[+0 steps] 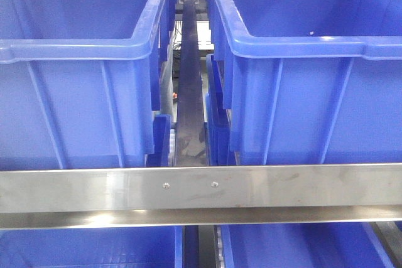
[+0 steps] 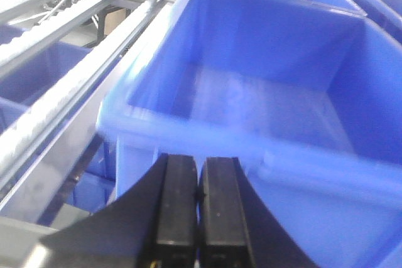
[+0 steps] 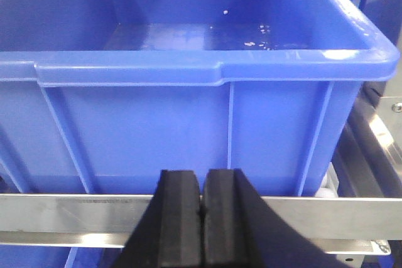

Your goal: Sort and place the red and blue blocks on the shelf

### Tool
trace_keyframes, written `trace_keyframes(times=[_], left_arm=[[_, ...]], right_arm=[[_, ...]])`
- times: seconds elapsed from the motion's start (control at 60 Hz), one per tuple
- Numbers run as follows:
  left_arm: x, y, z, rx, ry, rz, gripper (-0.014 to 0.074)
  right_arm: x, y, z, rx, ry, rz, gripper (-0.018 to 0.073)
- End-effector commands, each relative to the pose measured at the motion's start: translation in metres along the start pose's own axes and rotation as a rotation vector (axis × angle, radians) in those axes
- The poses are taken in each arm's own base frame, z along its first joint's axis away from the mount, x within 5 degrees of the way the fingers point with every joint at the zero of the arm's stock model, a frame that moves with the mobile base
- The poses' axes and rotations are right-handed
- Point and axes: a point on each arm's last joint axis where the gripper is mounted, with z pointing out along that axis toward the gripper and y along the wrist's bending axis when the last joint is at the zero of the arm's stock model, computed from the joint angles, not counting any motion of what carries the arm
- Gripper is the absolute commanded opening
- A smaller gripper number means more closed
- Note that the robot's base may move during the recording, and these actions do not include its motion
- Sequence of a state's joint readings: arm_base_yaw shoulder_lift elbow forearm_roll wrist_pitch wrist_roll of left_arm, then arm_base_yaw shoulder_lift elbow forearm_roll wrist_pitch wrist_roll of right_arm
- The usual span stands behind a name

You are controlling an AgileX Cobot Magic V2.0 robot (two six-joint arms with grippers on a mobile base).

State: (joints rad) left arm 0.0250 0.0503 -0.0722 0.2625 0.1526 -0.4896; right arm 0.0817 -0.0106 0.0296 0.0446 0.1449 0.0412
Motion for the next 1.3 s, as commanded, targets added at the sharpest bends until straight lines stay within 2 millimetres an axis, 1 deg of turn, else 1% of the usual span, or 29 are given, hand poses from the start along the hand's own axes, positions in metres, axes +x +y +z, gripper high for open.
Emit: trace_keyframes(times=[0.0,0.15,0.284,0.751,0.884,1.134,1.284], left_arm=[[-0.005,-0.003,-0.003,0.044,-0.094,-0.024,0.0136],[0.009,-0.001,-0.003,0.056,-0.098,-0.062,0.0136],[0.016,0.001,-0.002,0.057,-0.086,-0.084,0.0136],[0.017,0.001,-0.001,0.064,-0.090,-0.101,0.0136],[0.021,0.002,-0.001,0.056,-0.068,-0.112,0.0136],[0.022,0.002,-0.001,0.053,-0.063,0.009,0.0136],[0.022,0.002,-0.001,0.052,-0.064,0.040,0.0136]], right_arm=[[-0.017,0.001,-0.004,-0.005,-0.134,-0.007,0.0050],[-0.017,0.001,-0.004,-0.005,-0.134,-0.007,0.0050],[-0.017,0.001,-0.004,-0.005,-0.134,-0.007,0.0050],[-0.017,0.001,-0.004,-0.005,-0.134,-0.007,0.0050],[-0.017,0.001,-0.004,-0.005,-0.134,-0.007,0.0050],[-0.017,0.001,-0.004,-0.005,-0.134,-0.007,0.0050],[-0.017,0.001,-0.004,-0.005,-0.134,-0.007,0.0050]])
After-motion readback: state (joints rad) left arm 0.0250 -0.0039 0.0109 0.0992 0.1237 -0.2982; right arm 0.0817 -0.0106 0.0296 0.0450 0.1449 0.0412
